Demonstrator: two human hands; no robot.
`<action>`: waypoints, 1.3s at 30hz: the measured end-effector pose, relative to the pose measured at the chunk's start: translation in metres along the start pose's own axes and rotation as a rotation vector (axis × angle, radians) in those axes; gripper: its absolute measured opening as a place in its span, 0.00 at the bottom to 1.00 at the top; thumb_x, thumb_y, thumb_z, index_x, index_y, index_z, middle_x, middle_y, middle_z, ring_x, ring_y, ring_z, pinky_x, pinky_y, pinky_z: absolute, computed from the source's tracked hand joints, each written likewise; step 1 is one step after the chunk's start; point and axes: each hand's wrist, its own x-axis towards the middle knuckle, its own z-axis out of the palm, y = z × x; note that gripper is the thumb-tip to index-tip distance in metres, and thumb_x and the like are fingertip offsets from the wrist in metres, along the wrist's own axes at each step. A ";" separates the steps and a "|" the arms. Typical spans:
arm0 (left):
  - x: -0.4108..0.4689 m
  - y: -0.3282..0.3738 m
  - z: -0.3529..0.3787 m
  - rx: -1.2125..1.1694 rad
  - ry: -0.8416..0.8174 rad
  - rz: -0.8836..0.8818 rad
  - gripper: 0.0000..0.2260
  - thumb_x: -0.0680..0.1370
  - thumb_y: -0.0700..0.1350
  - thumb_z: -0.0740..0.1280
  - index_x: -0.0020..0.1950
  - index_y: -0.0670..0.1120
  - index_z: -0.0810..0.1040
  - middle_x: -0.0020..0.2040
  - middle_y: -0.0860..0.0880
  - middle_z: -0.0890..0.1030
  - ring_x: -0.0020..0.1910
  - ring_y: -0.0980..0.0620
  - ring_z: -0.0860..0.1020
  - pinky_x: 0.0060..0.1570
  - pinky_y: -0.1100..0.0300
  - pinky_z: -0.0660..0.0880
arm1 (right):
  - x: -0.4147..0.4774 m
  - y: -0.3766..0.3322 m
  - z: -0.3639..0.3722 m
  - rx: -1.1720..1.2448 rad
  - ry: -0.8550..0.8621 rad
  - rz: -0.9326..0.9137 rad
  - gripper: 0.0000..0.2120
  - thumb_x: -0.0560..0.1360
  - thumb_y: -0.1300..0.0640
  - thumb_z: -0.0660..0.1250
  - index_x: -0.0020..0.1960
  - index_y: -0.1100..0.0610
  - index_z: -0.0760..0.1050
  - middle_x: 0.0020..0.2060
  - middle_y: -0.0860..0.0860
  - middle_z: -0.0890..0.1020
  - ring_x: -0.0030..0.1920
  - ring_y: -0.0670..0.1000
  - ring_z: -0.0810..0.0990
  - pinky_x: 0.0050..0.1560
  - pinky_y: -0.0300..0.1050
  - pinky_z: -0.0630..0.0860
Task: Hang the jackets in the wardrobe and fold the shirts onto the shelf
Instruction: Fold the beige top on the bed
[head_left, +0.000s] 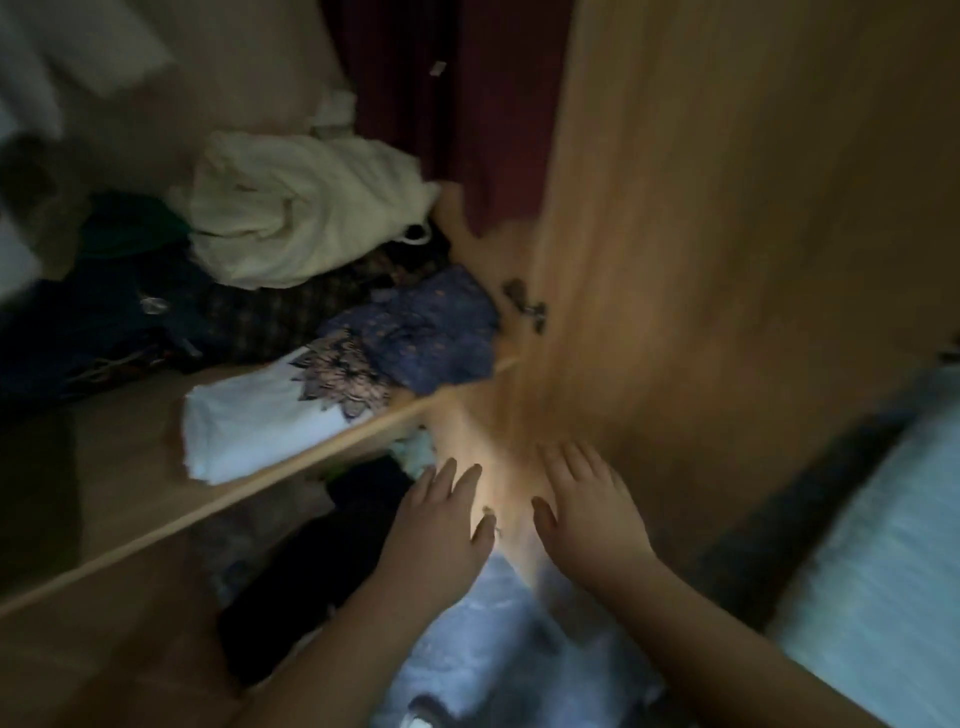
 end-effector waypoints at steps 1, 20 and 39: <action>-0.009 0.026 0.012 -0.008 -0.043 0.059 0.28 0.81 0.59 0.53 0.80 0.53 0.54 0.81 0.47 0.55 0.79 0.46 0.52 0.76 0.52 0.53 | -0.031 0.019 -0.005 -0.002 0.014 0.047 0.29 0.75 0.44 0.58 0.74 0.52 0.65 0.71 0.54 0.71 0.73 0.57 0.67 0.70 0.55 0.69; -0.229 0.484 0.192 0.012 -0.368 1.046 0.29 0.80 0.60 0.52 0.80 0.51 0.57 0.79 0.49 0.60 0.78 0.49 0.57 0.76 0.53 0.56 | -0.565 0.251 -0.079 0.094 0.292 1.138 0.31 0.79 0.44 0.59 0.79 0.51 0.56 0.77 0.52 0.62 0.77 0.53 0.58 0.73 0.51 0.64; -0.120 0.728 0.390 0.073 -0.582 1.166 0.35 0.74 0.60 0.45 0.74 0.45 0.68 0.68 0.43 0.75 0.66 0.43 0.72 0.68 0.50 0.67 | -0.612 0.526 -0.051 0.201 0.047 1.369 0.30 0.80 0.46 0.59 0.79 0.52 0.57 0.77 0.52 0.62 0.77 0.53 0.58 0.73 0.50 0.63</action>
